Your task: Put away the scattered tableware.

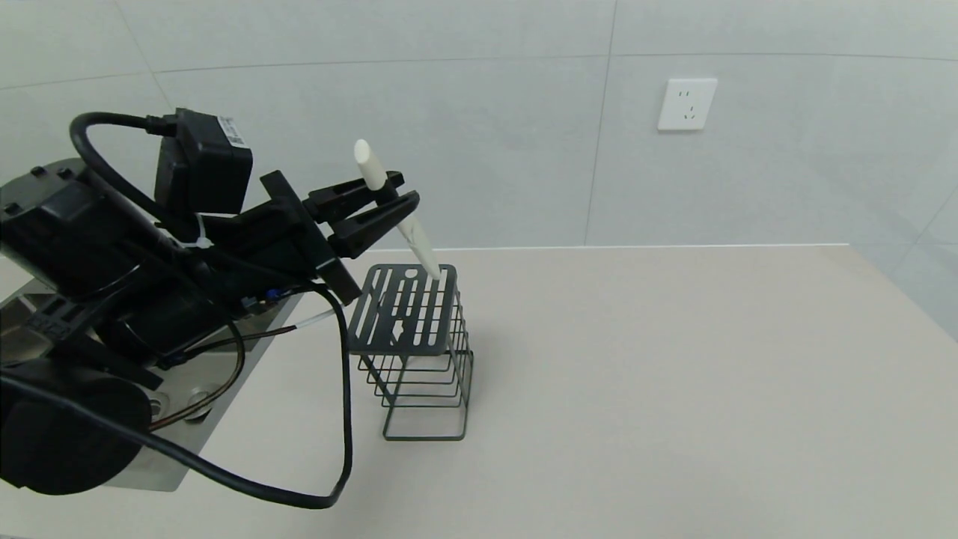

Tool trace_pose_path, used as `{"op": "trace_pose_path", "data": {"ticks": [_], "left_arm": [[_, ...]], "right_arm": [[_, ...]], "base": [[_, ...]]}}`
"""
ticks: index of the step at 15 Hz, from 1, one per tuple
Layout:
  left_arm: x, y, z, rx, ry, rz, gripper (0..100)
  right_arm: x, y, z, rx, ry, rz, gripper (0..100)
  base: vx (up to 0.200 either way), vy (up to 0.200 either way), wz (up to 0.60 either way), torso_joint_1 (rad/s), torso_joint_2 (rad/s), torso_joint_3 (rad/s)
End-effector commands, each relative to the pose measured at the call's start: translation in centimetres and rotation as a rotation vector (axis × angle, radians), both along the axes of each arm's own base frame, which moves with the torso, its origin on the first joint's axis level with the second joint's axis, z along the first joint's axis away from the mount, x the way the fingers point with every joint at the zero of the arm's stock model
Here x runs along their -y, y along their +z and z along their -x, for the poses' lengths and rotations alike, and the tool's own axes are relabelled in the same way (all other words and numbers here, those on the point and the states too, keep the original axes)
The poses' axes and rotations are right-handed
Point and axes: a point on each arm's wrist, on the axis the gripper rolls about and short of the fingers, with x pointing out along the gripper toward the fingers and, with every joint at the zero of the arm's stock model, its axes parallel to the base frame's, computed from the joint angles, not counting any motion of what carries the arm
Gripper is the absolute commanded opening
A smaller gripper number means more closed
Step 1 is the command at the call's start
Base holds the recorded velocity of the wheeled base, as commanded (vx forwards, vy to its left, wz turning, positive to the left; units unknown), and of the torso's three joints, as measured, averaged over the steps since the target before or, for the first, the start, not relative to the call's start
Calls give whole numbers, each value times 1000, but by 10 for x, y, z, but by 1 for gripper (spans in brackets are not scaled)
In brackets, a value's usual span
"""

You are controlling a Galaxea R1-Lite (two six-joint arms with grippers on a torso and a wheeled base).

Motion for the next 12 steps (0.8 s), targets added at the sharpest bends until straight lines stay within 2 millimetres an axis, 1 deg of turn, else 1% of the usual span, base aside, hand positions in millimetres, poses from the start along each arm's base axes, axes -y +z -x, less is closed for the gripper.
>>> {"op": "trace_pose_path", "data": {"ticks": [1, 9, 12], "left_arm": [[1, -5, -3, -18, 0, -5, 0], [1, -7, -3, -22, -1, -8, 0], [1, -14, 0, -49, -2, -18, 0]], "right_arm": [[0, 0, 0, -1, 2, 1, 0], [0, 0, 0, -1, 0, -1, 0], [0, 0, 0, -1, 0, -1, 0]], "base": [[0, 0, 0, 0, 0, 0], [0, 0, 0, 0, 0, 0], [0, 0, 0, 0, 0, 0]]}}
